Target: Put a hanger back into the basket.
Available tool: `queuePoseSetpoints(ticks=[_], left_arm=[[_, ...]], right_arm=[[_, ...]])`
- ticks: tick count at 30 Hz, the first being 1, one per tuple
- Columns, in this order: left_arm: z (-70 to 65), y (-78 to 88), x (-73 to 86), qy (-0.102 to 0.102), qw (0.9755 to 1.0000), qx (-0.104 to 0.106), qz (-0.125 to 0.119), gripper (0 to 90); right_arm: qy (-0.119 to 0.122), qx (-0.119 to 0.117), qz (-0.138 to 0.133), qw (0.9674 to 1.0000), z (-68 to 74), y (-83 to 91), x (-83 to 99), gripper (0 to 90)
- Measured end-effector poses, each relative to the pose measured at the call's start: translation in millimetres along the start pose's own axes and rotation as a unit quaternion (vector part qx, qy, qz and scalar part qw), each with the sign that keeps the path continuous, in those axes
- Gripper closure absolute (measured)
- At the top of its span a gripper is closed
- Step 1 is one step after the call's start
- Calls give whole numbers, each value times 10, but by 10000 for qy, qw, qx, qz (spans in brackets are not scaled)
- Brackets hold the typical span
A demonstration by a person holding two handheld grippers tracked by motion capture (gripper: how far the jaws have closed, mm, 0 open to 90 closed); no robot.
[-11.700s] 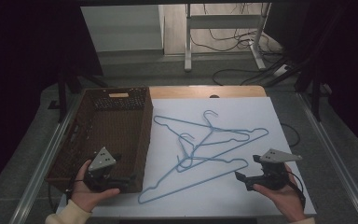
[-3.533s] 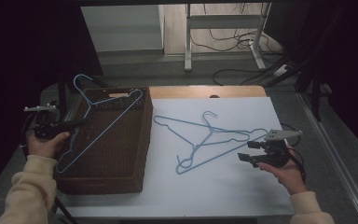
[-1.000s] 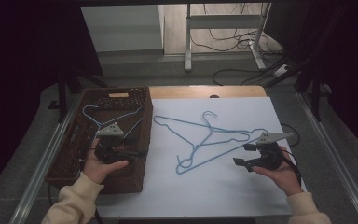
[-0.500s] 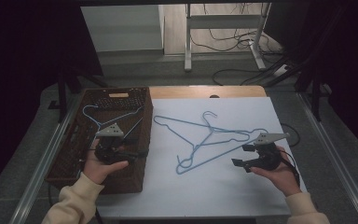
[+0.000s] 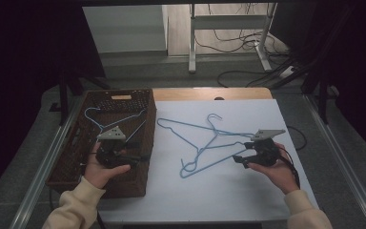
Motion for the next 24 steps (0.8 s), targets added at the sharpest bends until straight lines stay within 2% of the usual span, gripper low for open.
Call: queuePoseSetpoints(ticks=[2, 5, 7, 8, 9, 10, 12, 13, 14, 16, 21, 24], left_arm=[[-8, 17, -19, -25, 10000, 10, -38, 282], [-10, 27, -33, -30, 10000, 17, -57, 282], [-12, 30, -33, -39, 10000, 28, -58, 281], [-12, 31, -30, -43, 10000, 32, -56, 281], [-12, 32, -28, -44, 10000, 35, -61, 281], [-11, 35, -27, -39, 10000, 35, -61, 281], [-8, 44, -29, -32, 10000, 41, -71, 282], [-9, 48, -31, -21, 10000, 39, -78, 282], [-9, 51, -32, -31, 10000, 39, -78, 282], [-12, 51, -32, -41, 9999, 45, -80, 282], [-7, 47, -30, -45, 10000, 47, -73, 282], [2, 66, -34, -19, 9999, 44, -91, 282]], right_arm=[[-148, 108, -5, 9998, -44, -40, -70, 284], [-235, 189, 85, 9995, -78, -97, -136, 290], [-384, 211, 153, 9989, -130, -222, -235, 312], [-384, 211, 153, 9989, -130, -222, -235, 312], [-467, 221, 214, 9984, -172, -322, -302, 326], [-467, 221, 214, 9984, -172, -322, -302, 326], [-554, 224, 252, 9979, -213, -430, -366, 339], [-636, 209, 326, 9972, -251, -539, -422, 355], [-636, 209, 326, 9972, -251, -539, -422, 355], [-751, 221, 352, 9963, -321, -671, -499, 377], [-911, 302, 330, 9948, -422, -790, -595, 409], [-1040, 372, 352, 9933, -535, -894, -673, 446]])
Point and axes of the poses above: each handheld gripper's, and its own axes: y roughly backward along the jaws, x roughly out of its underside, z roughly to its left, the point moved 6 cm from there along -y, roughly forward along the jaws, and after that the axes turned 12 degrees about -x, right-handed, at the moved point
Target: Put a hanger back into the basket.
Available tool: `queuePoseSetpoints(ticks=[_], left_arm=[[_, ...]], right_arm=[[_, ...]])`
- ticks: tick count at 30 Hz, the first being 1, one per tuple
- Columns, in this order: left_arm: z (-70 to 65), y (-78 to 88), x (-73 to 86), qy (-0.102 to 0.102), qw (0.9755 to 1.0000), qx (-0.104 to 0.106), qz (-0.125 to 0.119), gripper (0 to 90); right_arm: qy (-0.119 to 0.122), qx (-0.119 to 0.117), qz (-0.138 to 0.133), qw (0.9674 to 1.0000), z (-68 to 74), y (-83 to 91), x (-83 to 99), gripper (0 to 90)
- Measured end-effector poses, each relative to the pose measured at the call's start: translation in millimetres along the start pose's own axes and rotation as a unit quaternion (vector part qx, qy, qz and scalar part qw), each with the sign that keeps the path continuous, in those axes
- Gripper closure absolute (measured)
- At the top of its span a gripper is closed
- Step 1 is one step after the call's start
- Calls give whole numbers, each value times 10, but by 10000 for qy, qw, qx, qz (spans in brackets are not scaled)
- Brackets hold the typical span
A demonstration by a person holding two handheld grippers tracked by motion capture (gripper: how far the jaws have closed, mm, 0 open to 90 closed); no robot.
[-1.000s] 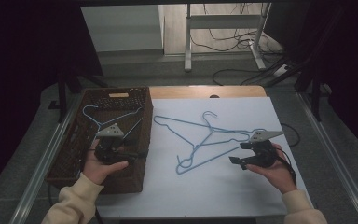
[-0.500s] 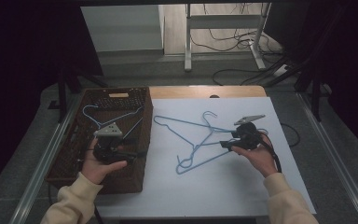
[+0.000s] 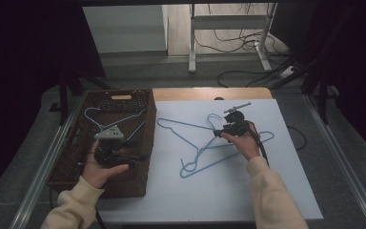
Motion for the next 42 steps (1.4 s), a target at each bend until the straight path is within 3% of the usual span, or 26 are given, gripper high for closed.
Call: queuePoseSetpoints(ticks=[11, 26, 33, 36, 42], left_arm=[[17, 12, -1, 18, 10000, 3, -8, 282], [45, 11, 2, 52, 10000, -11, -19, 282], [53, 13, 4, 58, 10000, -17, -21, 282], [61, 15, 7, 63, 10000, -20, -22, 282], [62, 19, 6, 68, 10000, -16, -28, 283]], right_arm=[[-273, 128, -11, 9995, -159, -201, -238, 505], [-373, 240, 169, 9989, -234, -419, -273, 598], [-235, 399, 366, 9983, -203, -506, -283, 699], [-288, 475, 392, 9977, -181, -514, -281, 825], [-451, 354, 312, 9979, -156, -467, -262, 856]])
Point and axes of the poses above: each handheld gripper's, and its own axes: y roughly backward along the jaws, x roughly out of its underside, z roughly to its left, the point moved 6 cm from there along -y, roughly forward along the jaws, and after that the axes turned 12 degrees about -x, right-handed, at the moved point
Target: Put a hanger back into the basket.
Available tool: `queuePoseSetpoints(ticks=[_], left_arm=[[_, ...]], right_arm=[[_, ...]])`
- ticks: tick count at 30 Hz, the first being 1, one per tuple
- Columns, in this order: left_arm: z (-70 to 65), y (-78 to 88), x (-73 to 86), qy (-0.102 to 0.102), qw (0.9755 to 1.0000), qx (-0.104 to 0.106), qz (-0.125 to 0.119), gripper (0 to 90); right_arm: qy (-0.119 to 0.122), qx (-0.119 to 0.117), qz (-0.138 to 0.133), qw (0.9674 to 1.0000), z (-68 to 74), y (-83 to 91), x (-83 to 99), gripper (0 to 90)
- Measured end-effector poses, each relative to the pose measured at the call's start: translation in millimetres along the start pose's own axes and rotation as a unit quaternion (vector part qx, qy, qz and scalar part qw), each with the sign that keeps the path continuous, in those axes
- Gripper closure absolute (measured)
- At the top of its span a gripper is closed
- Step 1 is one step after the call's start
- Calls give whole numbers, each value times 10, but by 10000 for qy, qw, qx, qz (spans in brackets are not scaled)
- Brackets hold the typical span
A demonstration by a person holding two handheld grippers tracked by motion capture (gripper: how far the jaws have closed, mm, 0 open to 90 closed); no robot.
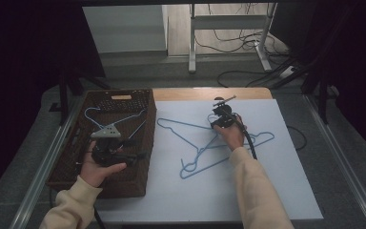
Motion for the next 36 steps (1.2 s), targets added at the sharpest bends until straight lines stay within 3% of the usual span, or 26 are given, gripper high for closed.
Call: queuePoseSetpoints(ticks=[9, 18, 27, 33, 36], left_arm=[[-61, -10, -25, -70, 10000, 10, 9, 284], [-275, -121, -105, -276, 9995, 146, 107, 285], [-463, -249, -173, -416, 9985, 280, 212, 285], [-540, -313, -191, -474, 9979, 338, 272, 286], [-644, -396, -197, -563, 9969, 420, 365, 286]], right_arm=[[-42, -190, -180, 9996, 134, 198, 65, 860], [48, -501, -351, 9981, 335, 514, 274, 861], [-9, -519, -360, 9980, 411, 661, 483, 860], [-49, -592, -411, 9974, 436, 691, 551, 860], [-69, -639, -430, 9970, 439, 698, 572, 860]])
Point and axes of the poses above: each handheld gripper's, and its own axes: y roughly backward along the jaws, x roughly out of its underside, z roughly to its left, the point moved 6 cm from there along -y, roughly forward along the jaws, and after that the axes turned 12 degrees about -x, right-handed, at the moved point
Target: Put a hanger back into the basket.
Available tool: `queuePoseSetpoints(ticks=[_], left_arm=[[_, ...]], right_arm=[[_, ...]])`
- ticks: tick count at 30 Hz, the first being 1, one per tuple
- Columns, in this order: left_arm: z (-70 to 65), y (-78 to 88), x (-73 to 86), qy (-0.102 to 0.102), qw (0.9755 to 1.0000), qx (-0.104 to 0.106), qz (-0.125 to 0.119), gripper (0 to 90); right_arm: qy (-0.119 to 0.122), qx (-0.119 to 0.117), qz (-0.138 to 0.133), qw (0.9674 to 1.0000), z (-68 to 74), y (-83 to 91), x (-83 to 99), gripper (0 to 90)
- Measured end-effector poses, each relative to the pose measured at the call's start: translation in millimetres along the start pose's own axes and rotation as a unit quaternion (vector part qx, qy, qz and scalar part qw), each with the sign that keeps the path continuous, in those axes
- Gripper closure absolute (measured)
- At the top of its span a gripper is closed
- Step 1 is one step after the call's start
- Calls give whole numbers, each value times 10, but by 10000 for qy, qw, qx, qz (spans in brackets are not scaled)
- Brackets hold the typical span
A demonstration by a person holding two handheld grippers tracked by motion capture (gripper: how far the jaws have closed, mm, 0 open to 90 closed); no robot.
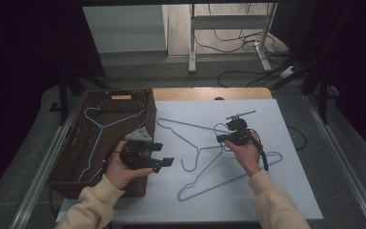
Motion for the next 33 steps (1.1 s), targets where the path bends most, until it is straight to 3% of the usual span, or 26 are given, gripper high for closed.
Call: queuePoseSetpoints(ticks=[8, 10, 19, 24, 33], left_arm=[[-176, -251, -17, -99, 9995, 191, 246, 285], [-237, -367, -28, -68, 9989, 313, 351, 286], [-396, -611, -78, -25, 9976, 460, 519, 293], [-518, -829, -91, -126, 9964, 455, 704, 296], [-575, -1224, -42, -116, 9945, 363, 974, 348]], right_arm=[[0, -72, -20, 10000, 17, 23, 37, 860], [4, -89, -42, 10000, 27, 40, 42, 860], [22, -106, -85, 9999, 46, 79, 57, 860], [33, -129, -110, 9999, 76, 101, 73, 860], [46, -158, -126, 9998, 94, 128, 94, 860]])
Point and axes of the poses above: each handheld gripper's, and its own axes: y roughly backward along the jaws, x roughly out of its underside, z roughly to its left, the point moved 6 cm from there along -y, roughly forward along the jaws, and after that the axes turned 12 degrees about -x, right-handed, at the moved point
